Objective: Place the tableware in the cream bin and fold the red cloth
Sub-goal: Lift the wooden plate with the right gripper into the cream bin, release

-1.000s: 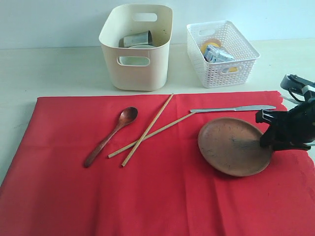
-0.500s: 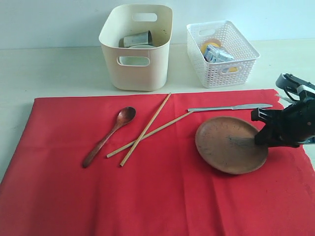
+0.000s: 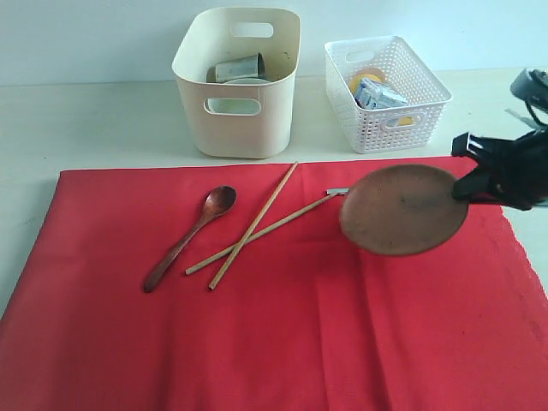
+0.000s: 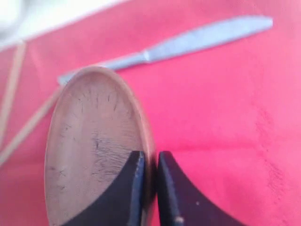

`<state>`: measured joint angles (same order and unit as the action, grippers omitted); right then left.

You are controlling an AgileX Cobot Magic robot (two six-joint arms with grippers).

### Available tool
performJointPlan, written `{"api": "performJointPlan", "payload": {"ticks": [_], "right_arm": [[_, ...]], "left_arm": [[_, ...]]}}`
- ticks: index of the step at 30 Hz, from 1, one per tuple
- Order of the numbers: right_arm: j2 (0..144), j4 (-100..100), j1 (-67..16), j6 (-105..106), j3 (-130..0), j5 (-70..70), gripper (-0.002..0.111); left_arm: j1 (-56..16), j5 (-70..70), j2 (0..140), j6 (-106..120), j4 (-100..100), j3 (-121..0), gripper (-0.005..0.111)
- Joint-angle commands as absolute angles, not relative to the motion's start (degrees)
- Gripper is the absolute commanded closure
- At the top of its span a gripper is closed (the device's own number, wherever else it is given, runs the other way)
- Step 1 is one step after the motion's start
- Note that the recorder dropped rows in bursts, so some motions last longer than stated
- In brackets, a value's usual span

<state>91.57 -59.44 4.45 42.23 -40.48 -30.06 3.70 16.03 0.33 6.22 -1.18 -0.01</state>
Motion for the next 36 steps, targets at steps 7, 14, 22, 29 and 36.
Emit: {"api": "performJointPlan", "payload": {"ticks": [7, 14, 22, 29, 36], "right_arm": [[86.0, -85.8, 4.6, 57.8, -40.4, -37.8, 0.108], [87.1, -99.9, 4.6, 71.9, -43.4, -39.7, 0.108], [96.2, -99.9, 0.0, 70.4, -57.3, -43.1, 0.108], [107.8, -99.9, -8.0, 69.3, -72.3, -37.9, 0.108], [122.0, -99.9, -11.3, 63.8, -89.8, -35.9, 0.108]], "left_arm": [[3.4, 15.7, 0.0, 5.8, -1.4, 0.0, 0.105], [3.4, 15.7, 0.0, 5.8, -1.4, 0.0, 0.105], [3.4, 15.7, 0.0, 5.8, -1.4, 0.0, 0.105], [3.4, 15.7, 0.0, 5.8, -1.4, 0.0, 0.105], [3.4, 15.7, 0.0, 5.8, -1.4, 0.0, 0.105]]}}
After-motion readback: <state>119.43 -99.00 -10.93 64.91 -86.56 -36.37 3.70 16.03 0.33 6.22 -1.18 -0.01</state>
